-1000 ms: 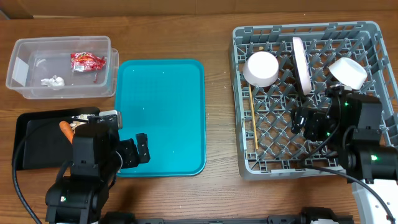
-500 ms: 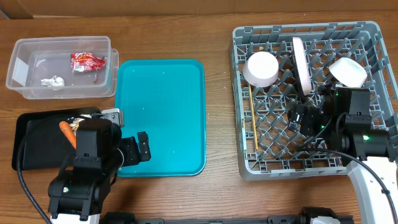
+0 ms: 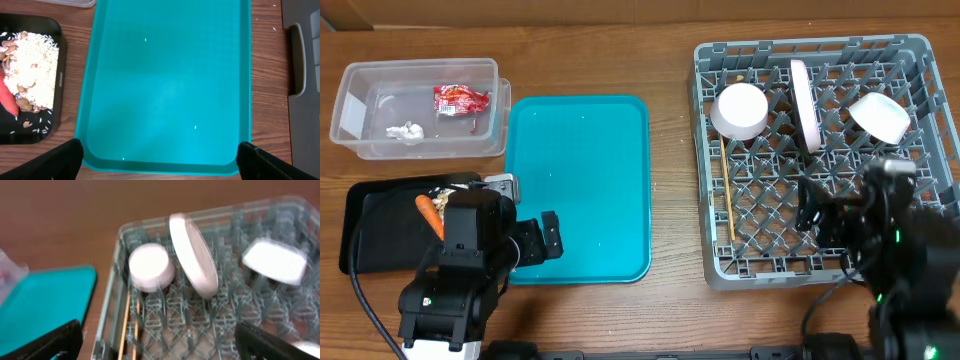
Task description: Sort waste into correct bins and load items into the dishwasher
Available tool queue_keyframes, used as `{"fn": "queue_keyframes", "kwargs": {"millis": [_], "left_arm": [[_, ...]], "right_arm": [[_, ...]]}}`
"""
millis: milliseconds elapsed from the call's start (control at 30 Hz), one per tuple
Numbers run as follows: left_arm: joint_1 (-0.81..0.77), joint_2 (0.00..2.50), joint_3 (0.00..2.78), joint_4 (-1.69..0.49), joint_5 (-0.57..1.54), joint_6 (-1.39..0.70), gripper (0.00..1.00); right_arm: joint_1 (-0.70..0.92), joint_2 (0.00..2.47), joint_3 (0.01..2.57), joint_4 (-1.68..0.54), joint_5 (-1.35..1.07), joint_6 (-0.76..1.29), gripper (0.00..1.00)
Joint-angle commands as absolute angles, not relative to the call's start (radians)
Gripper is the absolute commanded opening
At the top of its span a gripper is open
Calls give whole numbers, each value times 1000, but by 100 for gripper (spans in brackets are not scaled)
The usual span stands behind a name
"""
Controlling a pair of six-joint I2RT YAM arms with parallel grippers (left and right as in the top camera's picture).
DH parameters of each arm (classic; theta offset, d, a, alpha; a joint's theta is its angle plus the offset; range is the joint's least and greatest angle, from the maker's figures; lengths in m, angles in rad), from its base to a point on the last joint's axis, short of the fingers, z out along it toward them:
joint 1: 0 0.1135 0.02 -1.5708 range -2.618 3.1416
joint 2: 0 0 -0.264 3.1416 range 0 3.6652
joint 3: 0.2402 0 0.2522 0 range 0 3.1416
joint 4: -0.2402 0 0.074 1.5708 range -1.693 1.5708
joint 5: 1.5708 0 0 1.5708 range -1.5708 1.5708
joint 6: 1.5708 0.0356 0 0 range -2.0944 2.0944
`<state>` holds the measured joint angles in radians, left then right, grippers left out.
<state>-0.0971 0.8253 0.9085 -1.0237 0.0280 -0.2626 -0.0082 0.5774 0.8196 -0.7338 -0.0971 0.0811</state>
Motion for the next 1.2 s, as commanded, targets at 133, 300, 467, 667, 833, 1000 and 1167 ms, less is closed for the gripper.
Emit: {"fn": "queue_keyframes", "kwargs": {"millis": [133,300,467,667,833,1000,1167], "left_arm": [[-101,825,900,-1021,18,-277,100],[-101,825,900,-1021,18,-277,100],[-101,825,900,-1021,18,-277,100],[-101,825,900,-1021,18,-277,100],[-101,825,900,-1021,18,-277,100],[-101,825,900,-1021,18,-277,100],[-101,825,900,-1021,18,-277,100]], "right_arm": [[42,208,337,-295,-160,83,100],[59,97,139,-18,-155,80,100],[59,19,40,72,-93,79,100],[64,2,8,50,-84,-22,100],[65,2,8,-80,-79,-57,100],[66,2,8,-77,-83,-49,100],[66,3,8,-77,-83,-49,100]]}}
